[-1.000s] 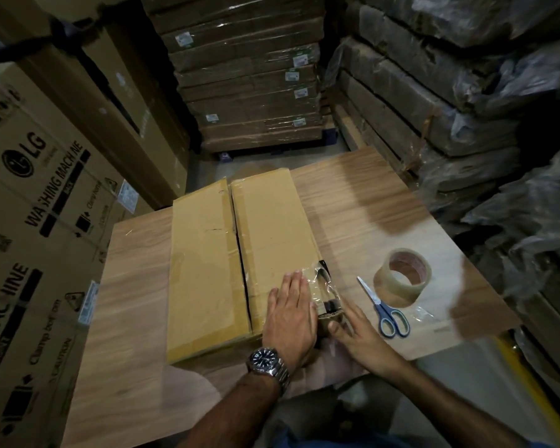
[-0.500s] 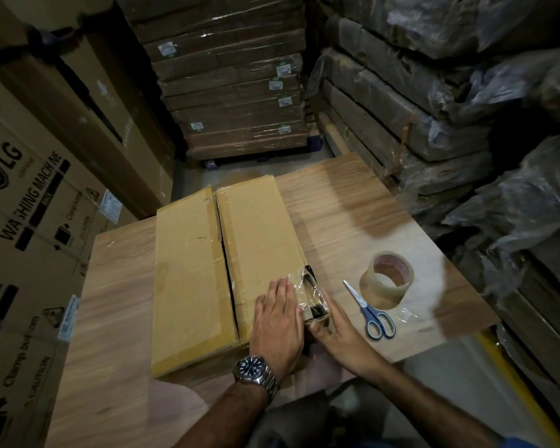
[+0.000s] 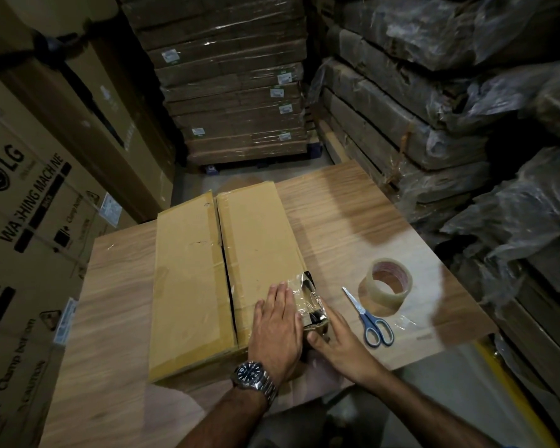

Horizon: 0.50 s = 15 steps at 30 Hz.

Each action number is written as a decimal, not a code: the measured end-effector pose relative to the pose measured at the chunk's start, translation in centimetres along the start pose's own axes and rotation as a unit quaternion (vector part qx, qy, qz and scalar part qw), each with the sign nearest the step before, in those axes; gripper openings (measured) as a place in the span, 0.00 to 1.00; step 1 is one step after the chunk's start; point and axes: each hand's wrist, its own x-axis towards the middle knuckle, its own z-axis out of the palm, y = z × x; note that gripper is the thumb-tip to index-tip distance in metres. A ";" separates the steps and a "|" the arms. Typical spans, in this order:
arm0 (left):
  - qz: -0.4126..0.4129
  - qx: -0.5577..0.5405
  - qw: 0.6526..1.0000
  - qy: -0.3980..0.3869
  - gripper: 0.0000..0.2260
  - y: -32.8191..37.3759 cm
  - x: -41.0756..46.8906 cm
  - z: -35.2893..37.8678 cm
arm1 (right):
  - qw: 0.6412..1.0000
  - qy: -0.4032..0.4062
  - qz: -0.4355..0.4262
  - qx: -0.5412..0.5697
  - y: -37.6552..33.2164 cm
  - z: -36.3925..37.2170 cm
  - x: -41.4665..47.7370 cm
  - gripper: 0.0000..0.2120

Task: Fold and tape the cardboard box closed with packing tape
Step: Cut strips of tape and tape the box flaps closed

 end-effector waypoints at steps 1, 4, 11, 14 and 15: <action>0.000 0.002 1.000 0.008 0.31 0.0 0.0 0.0 | 1.000 -0.003 -0.002 -0.004 -0.1 -0.2 -0.2 0.44; 0.000 -0.003 1.000 0.008 0.30 0.0 0.0 0.2 | 1.000 -0.010 -0.004 -0.023 -0.4 -0.6 -0.6 0.46; -0.005 -0.012 1.000 0.009 0.31 -0.1 -0.1 0.1 | 1.000 -0.013 0.002 -0.027 -0.8 -0.2 0.6 0.53; 0.012 0.000 1.000 0.016 0.36 -0.1 -0.1 0.0 | 1.000 -0.009 -0.012 -0.020 -0.8 -0.5 -0.2 0.49; 0.015 0.005 1.000 0.017 0.36 -0.1 0.0 0.0 | 1.000 -0.010 -0.016 -0.018 -0.8 -0.7 -0.5 0.49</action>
